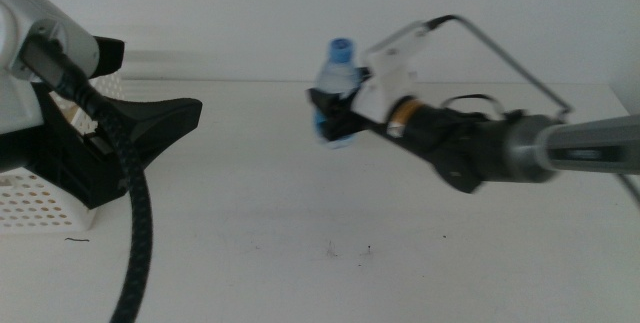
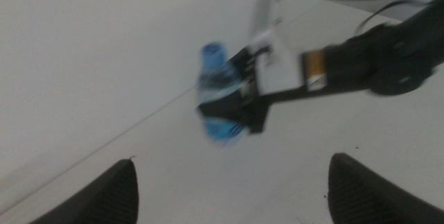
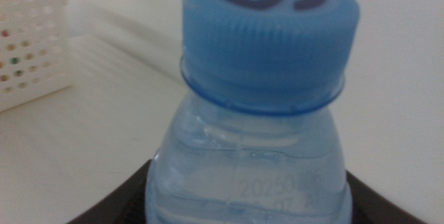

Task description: Use arms to grab the bottles and put them into the dustbin to the left of the table.

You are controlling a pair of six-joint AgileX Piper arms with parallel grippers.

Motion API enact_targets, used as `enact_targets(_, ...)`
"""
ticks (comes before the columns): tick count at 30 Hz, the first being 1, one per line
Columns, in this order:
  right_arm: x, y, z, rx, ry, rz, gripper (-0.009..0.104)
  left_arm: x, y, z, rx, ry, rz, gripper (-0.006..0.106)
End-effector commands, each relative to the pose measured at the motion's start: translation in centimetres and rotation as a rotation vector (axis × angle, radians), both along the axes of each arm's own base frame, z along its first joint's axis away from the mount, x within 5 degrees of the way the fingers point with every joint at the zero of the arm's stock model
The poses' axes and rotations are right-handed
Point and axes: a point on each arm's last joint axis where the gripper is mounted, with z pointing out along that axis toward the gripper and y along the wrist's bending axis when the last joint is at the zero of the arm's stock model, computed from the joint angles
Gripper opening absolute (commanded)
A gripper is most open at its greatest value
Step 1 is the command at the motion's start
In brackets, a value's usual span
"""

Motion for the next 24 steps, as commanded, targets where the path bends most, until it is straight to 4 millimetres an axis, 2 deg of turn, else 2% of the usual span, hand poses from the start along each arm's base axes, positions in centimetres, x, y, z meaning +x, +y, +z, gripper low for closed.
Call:
enact_targets(1, 0.7, 3.0, -0.6, 0.028, 0.008, 0.070, -0.002, 0.0, 0.0, 0.1, -0.009, -0.011, 0.002, 0.094)
enact_targets(3, 0.9, 5.1, -1.6, 0.041, 0.020, 0.116, -0.002, 0.0, 0.0, 0.1, -0.009, -0.011, 0.002, 0.094)
enact_targets(5, 1.0, 6.3, -2.4, 0.045, 0.024, 0.134, -0.002, 0.0, 0.0, 0.1, -0.009, -0.011, 0.002, 0.094)
enact_targets(8, 1.1, 7.0, -3.9, 0.038, 0.041, 0.145, 0.000, 0.0, 0.0, 0.1, -0.012, -0.010, 0.002, 0.094)
enact_targets(10, 1.0, 7.2, -4.6, 0.032, 0.056, 0.144, 0.008, 0.0, 0.0, 0.1, -0.012, -0.010, 0.002, 0.094)
enact_targets(13, 0.8, 7.2, -5.2, -0.013, 0.098, 0.129, 0.034, 0.0, 0.0, 0.1, -0.010, -0.011, 0.002, 0.094)
enact_targets(16, -0.1, 6.5, -3.7, -0.084, 0.191, 0.073, 0.074, 0.0, 0.0, 0.1, -0.010, -0.011, 0.002, 0.094)
enact_targets(17, -0.9, 5.9, -2.8, -0.097, 0.201, 0.065, 0.086, 0.0, 0.0, 0.1, -0.010, -0.011, 0.002, 0.094)
enact_targets(18, -1.9, 5.1, -1.8, -0.113, 0.205, 0.063, 0.093, 0.0, 0.0, 0.1, -0.010, -0.011, 0.002, 0.094)
enact_targets(20, -4.2, 3.4, -0.1, -0.142, 0.210, 0.062, 0.092, 0.0, 0.0, 0.1, -0.010, -0.011, 0.002, 0.094)
enact_targets(24, -10.6, -1.2, 2.5, -0.155, 0.258, 0.046, 0.092, 0.0, 0.0, 0.1, -0.010, -0.011, 0.002, 0.094)
